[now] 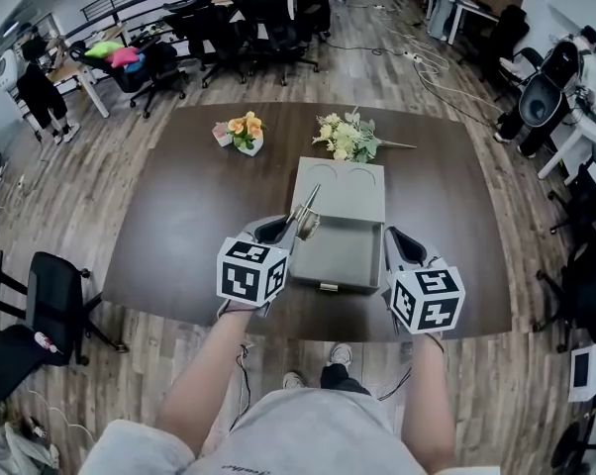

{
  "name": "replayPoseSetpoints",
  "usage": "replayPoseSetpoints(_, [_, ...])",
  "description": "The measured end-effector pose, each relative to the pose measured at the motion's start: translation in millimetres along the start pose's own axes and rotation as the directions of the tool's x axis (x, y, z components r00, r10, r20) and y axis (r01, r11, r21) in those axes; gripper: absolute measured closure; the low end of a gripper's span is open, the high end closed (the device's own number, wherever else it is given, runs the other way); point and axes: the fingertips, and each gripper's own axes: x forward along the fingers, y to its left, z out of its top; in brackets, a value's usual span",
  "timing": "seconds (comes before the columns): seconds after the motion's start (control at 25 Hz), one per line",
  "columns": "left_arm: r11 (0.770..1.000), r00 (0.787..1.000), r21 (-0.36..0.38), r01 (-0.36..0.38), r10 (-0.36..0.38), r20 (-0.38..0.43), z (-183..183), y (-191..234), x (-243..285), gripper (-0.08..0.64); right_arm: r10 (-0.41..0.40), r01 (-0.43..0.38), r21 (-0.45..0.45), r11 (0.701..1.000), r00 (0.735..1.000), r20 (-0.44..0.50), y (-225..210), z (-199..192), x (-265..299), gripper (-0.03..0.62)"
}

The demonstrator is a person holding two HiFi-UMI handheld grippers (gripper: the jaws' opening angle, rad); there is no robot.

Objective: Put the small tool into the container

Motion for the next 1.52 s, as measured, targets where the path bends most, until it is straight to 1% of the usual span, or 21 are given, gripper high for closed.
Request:
replayPoseSetpoints(0.24, [1.0, 0.998, 0.013, 0.017, -0.017, -0.053, -13.5, -7.0, 17.9, 0.537, 0.019, -0.019, 0.012, 1.0, 1.0, -0.01, -11.3, -5.4, 7.4, 0.588])
replayPoseSetpoints(0.48, [0.997, 0.993, 0.06, 0.056, -0.049, -0.104, -25.7, -19.3, 32.2, 0.537, 0.037, -0.037, 0.016, 0.999, 0.999, -0.013, -13.2, -8.4, 12.0, 0.588])
replayPoseSetpoints(0.64, [0.99, 0.987, 0.104, 0.092, -0.077, -0.144, -35.7, -28.9, 40.8, 0.537, 0.04, -0.039, 0.022, 0.999, 0.999, -0.019, -15.7, -12.8, 10.9, 0.588])
replayPoseSetpoints(0.88, [0.982, 0.973, 0.136, 0.131, -0.101, -0.206, -54.6, -38.1, 52.2, 0.535, 0.034, -0.032, 0.037, 0.999, 0.999, -0.029, -23.3, -19.3, 9.6, 0.588])
replayPoseSetpoints(1.28, [0.953, 0.951, 0.237, 0.188, -0.116, -0.286, -72.2, -49.8, 68.6, 0.535, 0.044, -0.042, 0.044, 0.998, 0.998, -0.05, -23.8, -31.3, 9.3, 0.588])
replayPoseSetpoints(1.52, [0.926, 0.933, 0.298, 0.234, -0.127, -0.338, -81.3, -55.6, 80.2, 0.535, 0.044, -0.041, 0.055, 0.998, 0.997, -0.059, -26.8, -35.1, 10.2, 0.588])
